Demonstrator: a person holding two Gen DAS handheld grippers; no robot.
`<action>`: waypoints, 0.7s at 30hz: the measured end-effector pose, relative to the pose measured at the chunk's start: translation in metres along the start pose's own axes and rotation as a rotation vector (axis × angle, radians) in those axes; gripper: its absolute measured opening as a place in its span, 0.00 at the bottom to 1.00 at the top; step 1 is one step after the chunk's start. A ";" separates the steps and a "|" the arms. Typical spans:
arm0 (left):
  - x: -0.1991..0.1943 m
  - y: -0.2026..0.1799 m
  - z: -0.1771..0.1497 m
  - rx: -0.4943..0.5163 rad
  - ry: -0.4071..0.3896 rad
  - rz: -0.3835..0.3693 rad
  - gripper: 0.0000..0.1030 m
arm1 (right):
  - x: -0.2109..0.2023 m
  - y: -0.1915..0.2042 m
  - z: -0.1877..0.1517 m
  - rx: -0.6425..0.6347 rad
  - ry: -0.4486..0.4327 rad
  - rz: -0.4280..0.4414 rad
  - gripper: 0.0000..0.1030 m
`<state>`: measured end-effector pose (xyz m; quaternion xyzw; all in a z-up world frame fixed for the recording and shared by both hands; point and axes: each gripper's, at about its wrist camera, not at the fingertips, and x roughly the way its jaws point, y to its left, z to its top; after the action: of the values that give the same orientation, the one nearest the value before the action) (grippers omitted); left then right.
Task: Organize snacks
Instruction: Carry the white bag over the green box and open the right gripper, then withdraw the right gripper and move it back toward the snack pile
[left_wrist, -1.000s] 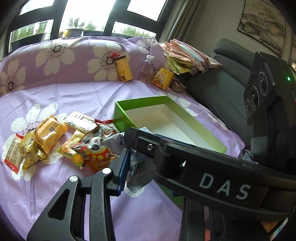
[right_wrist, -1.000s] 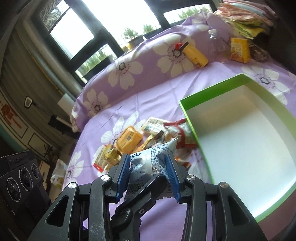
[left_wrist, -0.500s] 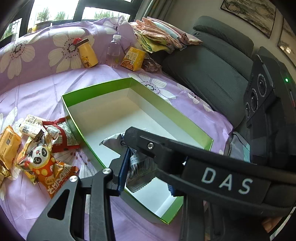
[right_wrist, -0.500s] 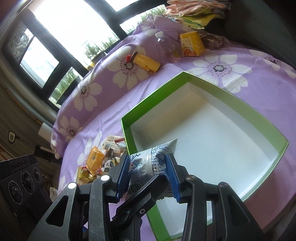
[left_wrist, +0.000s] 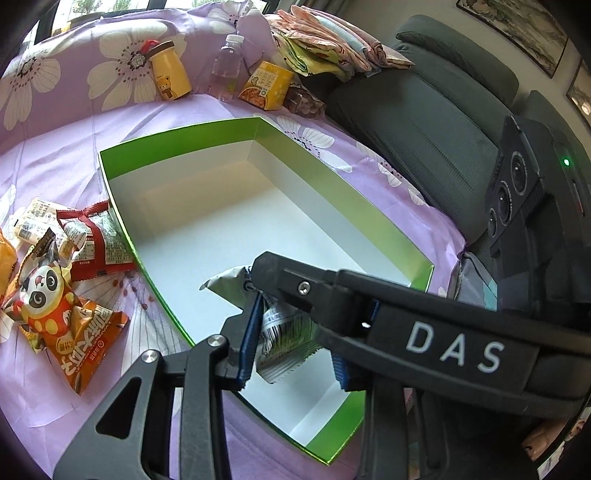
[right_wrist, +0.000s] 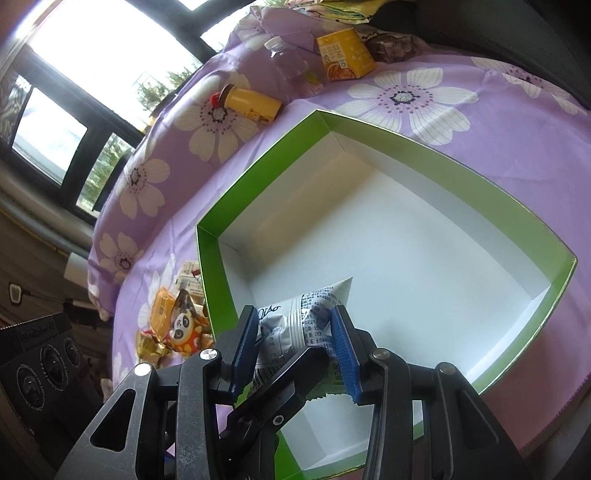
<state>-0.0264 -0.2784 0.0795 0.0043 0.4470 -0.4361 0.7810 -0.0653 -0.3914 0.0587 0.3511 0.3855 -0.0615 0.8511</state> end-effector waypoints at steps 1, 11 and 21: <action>-0.001 0.000 -0.001 0.001 -0.005 0.001 0.31 | 0.001 0.000 0.000 0.003 0.003 -0.004 0.43; -0.040 0.001 -0.007 0.004 -0.088 0.017 0.40 | -0.019 0.016 0.000 -0.038 -0.087 0.022 0.62; -0.117 0.048 -0.033 -0.074 -0.231 0.158 0.76 | -0.029 0.060 -0.016 -0.152 -0.167 0.047 0.66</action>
<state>-0.0421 -0.1568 0.1235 -0.0397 0.3682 -0.3539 0.8588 -0.0720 -0.3411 0.1048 0.2883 0.3085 -0.0410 0.9056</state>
